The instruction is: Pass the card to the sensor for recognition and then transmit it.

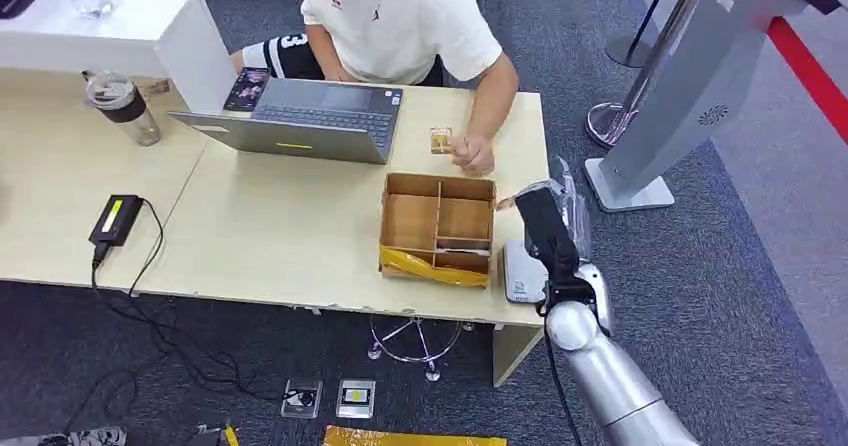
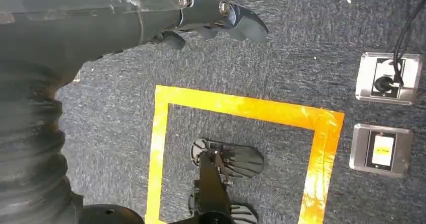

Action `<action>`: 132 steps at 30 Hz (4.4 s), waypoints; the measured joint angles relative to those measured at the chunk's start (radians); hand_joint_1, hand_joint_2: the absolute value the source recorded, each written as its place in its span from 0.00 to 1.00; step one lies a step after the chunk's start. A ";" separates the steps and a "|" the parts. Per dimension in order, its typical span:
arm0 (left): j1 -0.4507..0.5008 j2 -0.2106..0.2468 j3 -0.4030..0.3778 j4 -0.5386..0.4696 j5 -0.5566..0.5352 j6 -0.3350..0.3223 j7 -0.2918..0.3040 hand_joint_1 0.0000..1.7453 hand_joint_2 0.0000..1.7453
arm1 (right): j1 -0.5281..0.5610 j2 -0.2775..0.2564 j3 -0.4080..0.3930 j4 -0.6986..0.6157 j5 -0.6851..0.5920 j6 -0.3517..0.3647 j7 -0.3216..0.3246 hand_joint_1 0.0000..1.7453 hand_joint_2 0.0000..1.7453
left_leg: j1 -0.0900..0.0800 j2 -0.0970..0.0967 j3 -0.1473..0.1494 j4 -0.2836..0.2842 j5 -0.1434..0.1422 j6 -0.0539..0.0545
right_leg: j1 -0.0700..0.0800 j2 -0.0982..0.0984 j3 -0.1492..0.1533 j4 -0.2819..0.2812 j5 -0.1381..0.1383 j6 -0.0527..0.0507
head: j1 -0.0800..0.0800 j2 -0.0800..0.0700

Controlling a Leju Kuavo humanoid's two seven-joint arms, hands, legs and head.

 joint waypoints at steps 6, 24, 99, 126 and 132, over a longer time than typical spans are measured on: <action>0.000 -0.002 0.002 -0.001 0.027 0.019 0.002 0.00 1.00 | 0.012 0.000 0.001 0.050 -0.054 -0.010 -0.028 1.00 1.00 | 0.000 0.000 0.000 0.000 0.000 0.000 | 0.000 0.000 0.000 0.000 0.000 0.000 | 0.000 0.000; 0.001 -0.021 0.004 -0.008 0.079 0.064 0.013 0.00 1.00 | 0.006 0.024 0.002 0.224 -0.219 -0.029 -0.114 1.00 1.00 | 0.000 0.000 0.000 0.000 0.000 0.000 | 0.000 0.000 0.000 0.000 0.000 0.000 | 0.000 0.000; 0.000 -0.009 -0.053 -0.012 0.082 -0.015 -0.050 0.00 1.00 | -0.359 0.142 0.008 -0.058 -0.066 -0.104 -0.274 1.00 1.00 | 0.000 0.000 0.000 0.000 0.002 -0.001 | 0.001 0.000 0.001 0.001 0.001 0.000 | 0.000 0.000; -0.043 0.011 -0.146 -0.017 0.037 -0.017 -0.043 0.00 1.00 | -0.593 0.136 0.140 0.515 0.474 0.011 0.049 0.00 1.00 | 0.000 -0.003 0.000 0.000 0.002 -0.001 | 0.000 -0.002 0.000 0.001 0.001 0.000 | 0.000 0.000; -0.032 0.012 -0.151 -0.017 0.040 -0.014 -0.065 0.00 1.00 | -0.594 0.119 0.142 0.539 0.404 -0.074 -0.007 0.00 1.00 | 0.000 -0.002 0.000 0.000 0.002 -0.001 | 0.000 -0.001 0.000 0.001 0.001 0.000 | 0.000 0.000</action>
